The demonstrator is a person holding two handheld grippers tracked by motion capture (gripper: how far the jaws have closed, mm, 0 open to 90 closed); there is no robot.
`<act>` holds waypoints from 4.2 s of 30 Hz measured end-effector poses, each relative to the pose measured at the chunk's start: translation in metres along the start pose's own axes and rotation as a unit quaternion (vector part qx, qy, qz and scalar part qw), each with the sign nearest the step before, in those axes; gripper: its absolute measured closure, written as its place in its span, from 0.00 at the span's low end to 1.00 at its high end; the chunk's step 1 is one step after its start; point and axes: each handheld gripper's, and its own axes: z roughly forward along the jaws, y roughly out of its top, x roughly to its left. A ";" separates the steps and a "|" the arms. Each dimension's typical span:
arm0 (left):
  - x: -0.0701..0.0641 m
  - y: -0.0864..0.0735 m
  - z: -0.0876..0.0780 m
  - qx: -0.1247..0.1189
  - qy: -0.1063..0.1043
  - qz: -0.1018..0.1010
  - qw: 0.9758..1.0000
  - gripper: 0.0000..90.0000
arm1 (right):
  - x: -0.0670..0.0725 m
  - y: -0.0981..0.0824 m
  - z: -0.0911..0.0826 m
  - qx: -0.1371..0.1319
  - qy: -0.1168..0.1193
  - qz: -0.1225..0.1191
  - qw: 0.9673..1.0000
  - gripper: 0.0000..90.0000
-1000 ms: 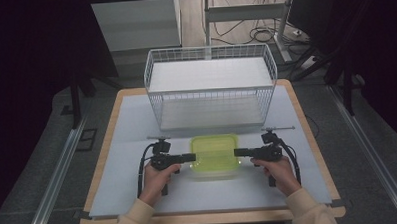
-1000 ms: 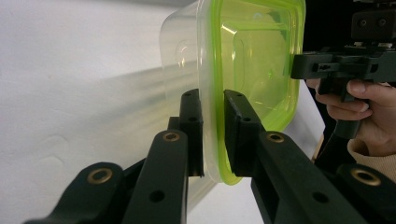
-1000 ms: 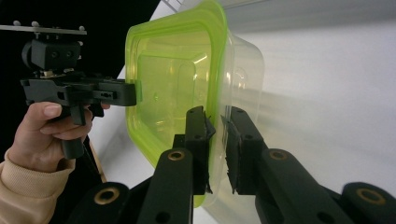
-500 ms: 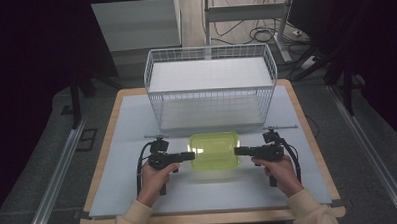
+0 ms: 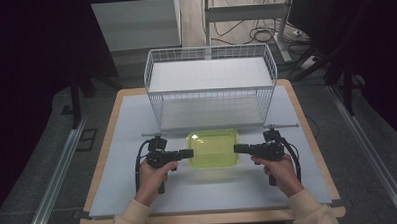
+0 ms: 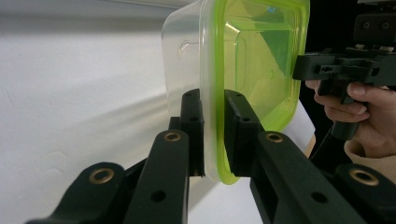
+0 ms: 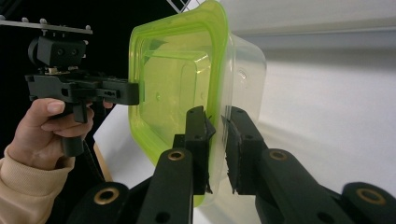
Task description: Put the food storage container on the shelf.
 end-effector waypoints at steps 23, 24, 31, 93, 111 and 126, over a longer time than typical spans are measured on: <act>-0.013 0.025 -0.015 -0.016 -0.012 0.009 1.000 0.89 | 0.022 0.023 -0.013 -0.025 -0.004 -0.029 0.999 0.89; -0.015 0.027 -0.016 -0.016 -0.011 0.011 1.000 0.89 | 0.023 0.024 -0.014 -0.026 -0.004 -0.030 0.999 0.89; -0.020 0.037 -0.021 -0.020 -0.011 0.015 1.000 0.89 | 0.029 0.033 -0.018 -0.031 -0.003 -0.032 0.999 0.89; -0.057 0.141 -0.055 -0.066 0.006 0.050 0.997 0.90 | 0.064 0.135 -0.036 -0.075 -0.009 -0.059 0.995 0.89; -0.058 0.167 -0.048 -0.066 0.016 0.059 0.996 0.90 | 0.054 0.163 -0.034 -0.081 -0.024 -0.050 0.995 0.89; -0.051 0.194 -0.039 -0.062 0.022 0.053 0.996 0.90 | 0.044 0.187 -0.028 -0.086 -0.033 -0.033 0.995 0.89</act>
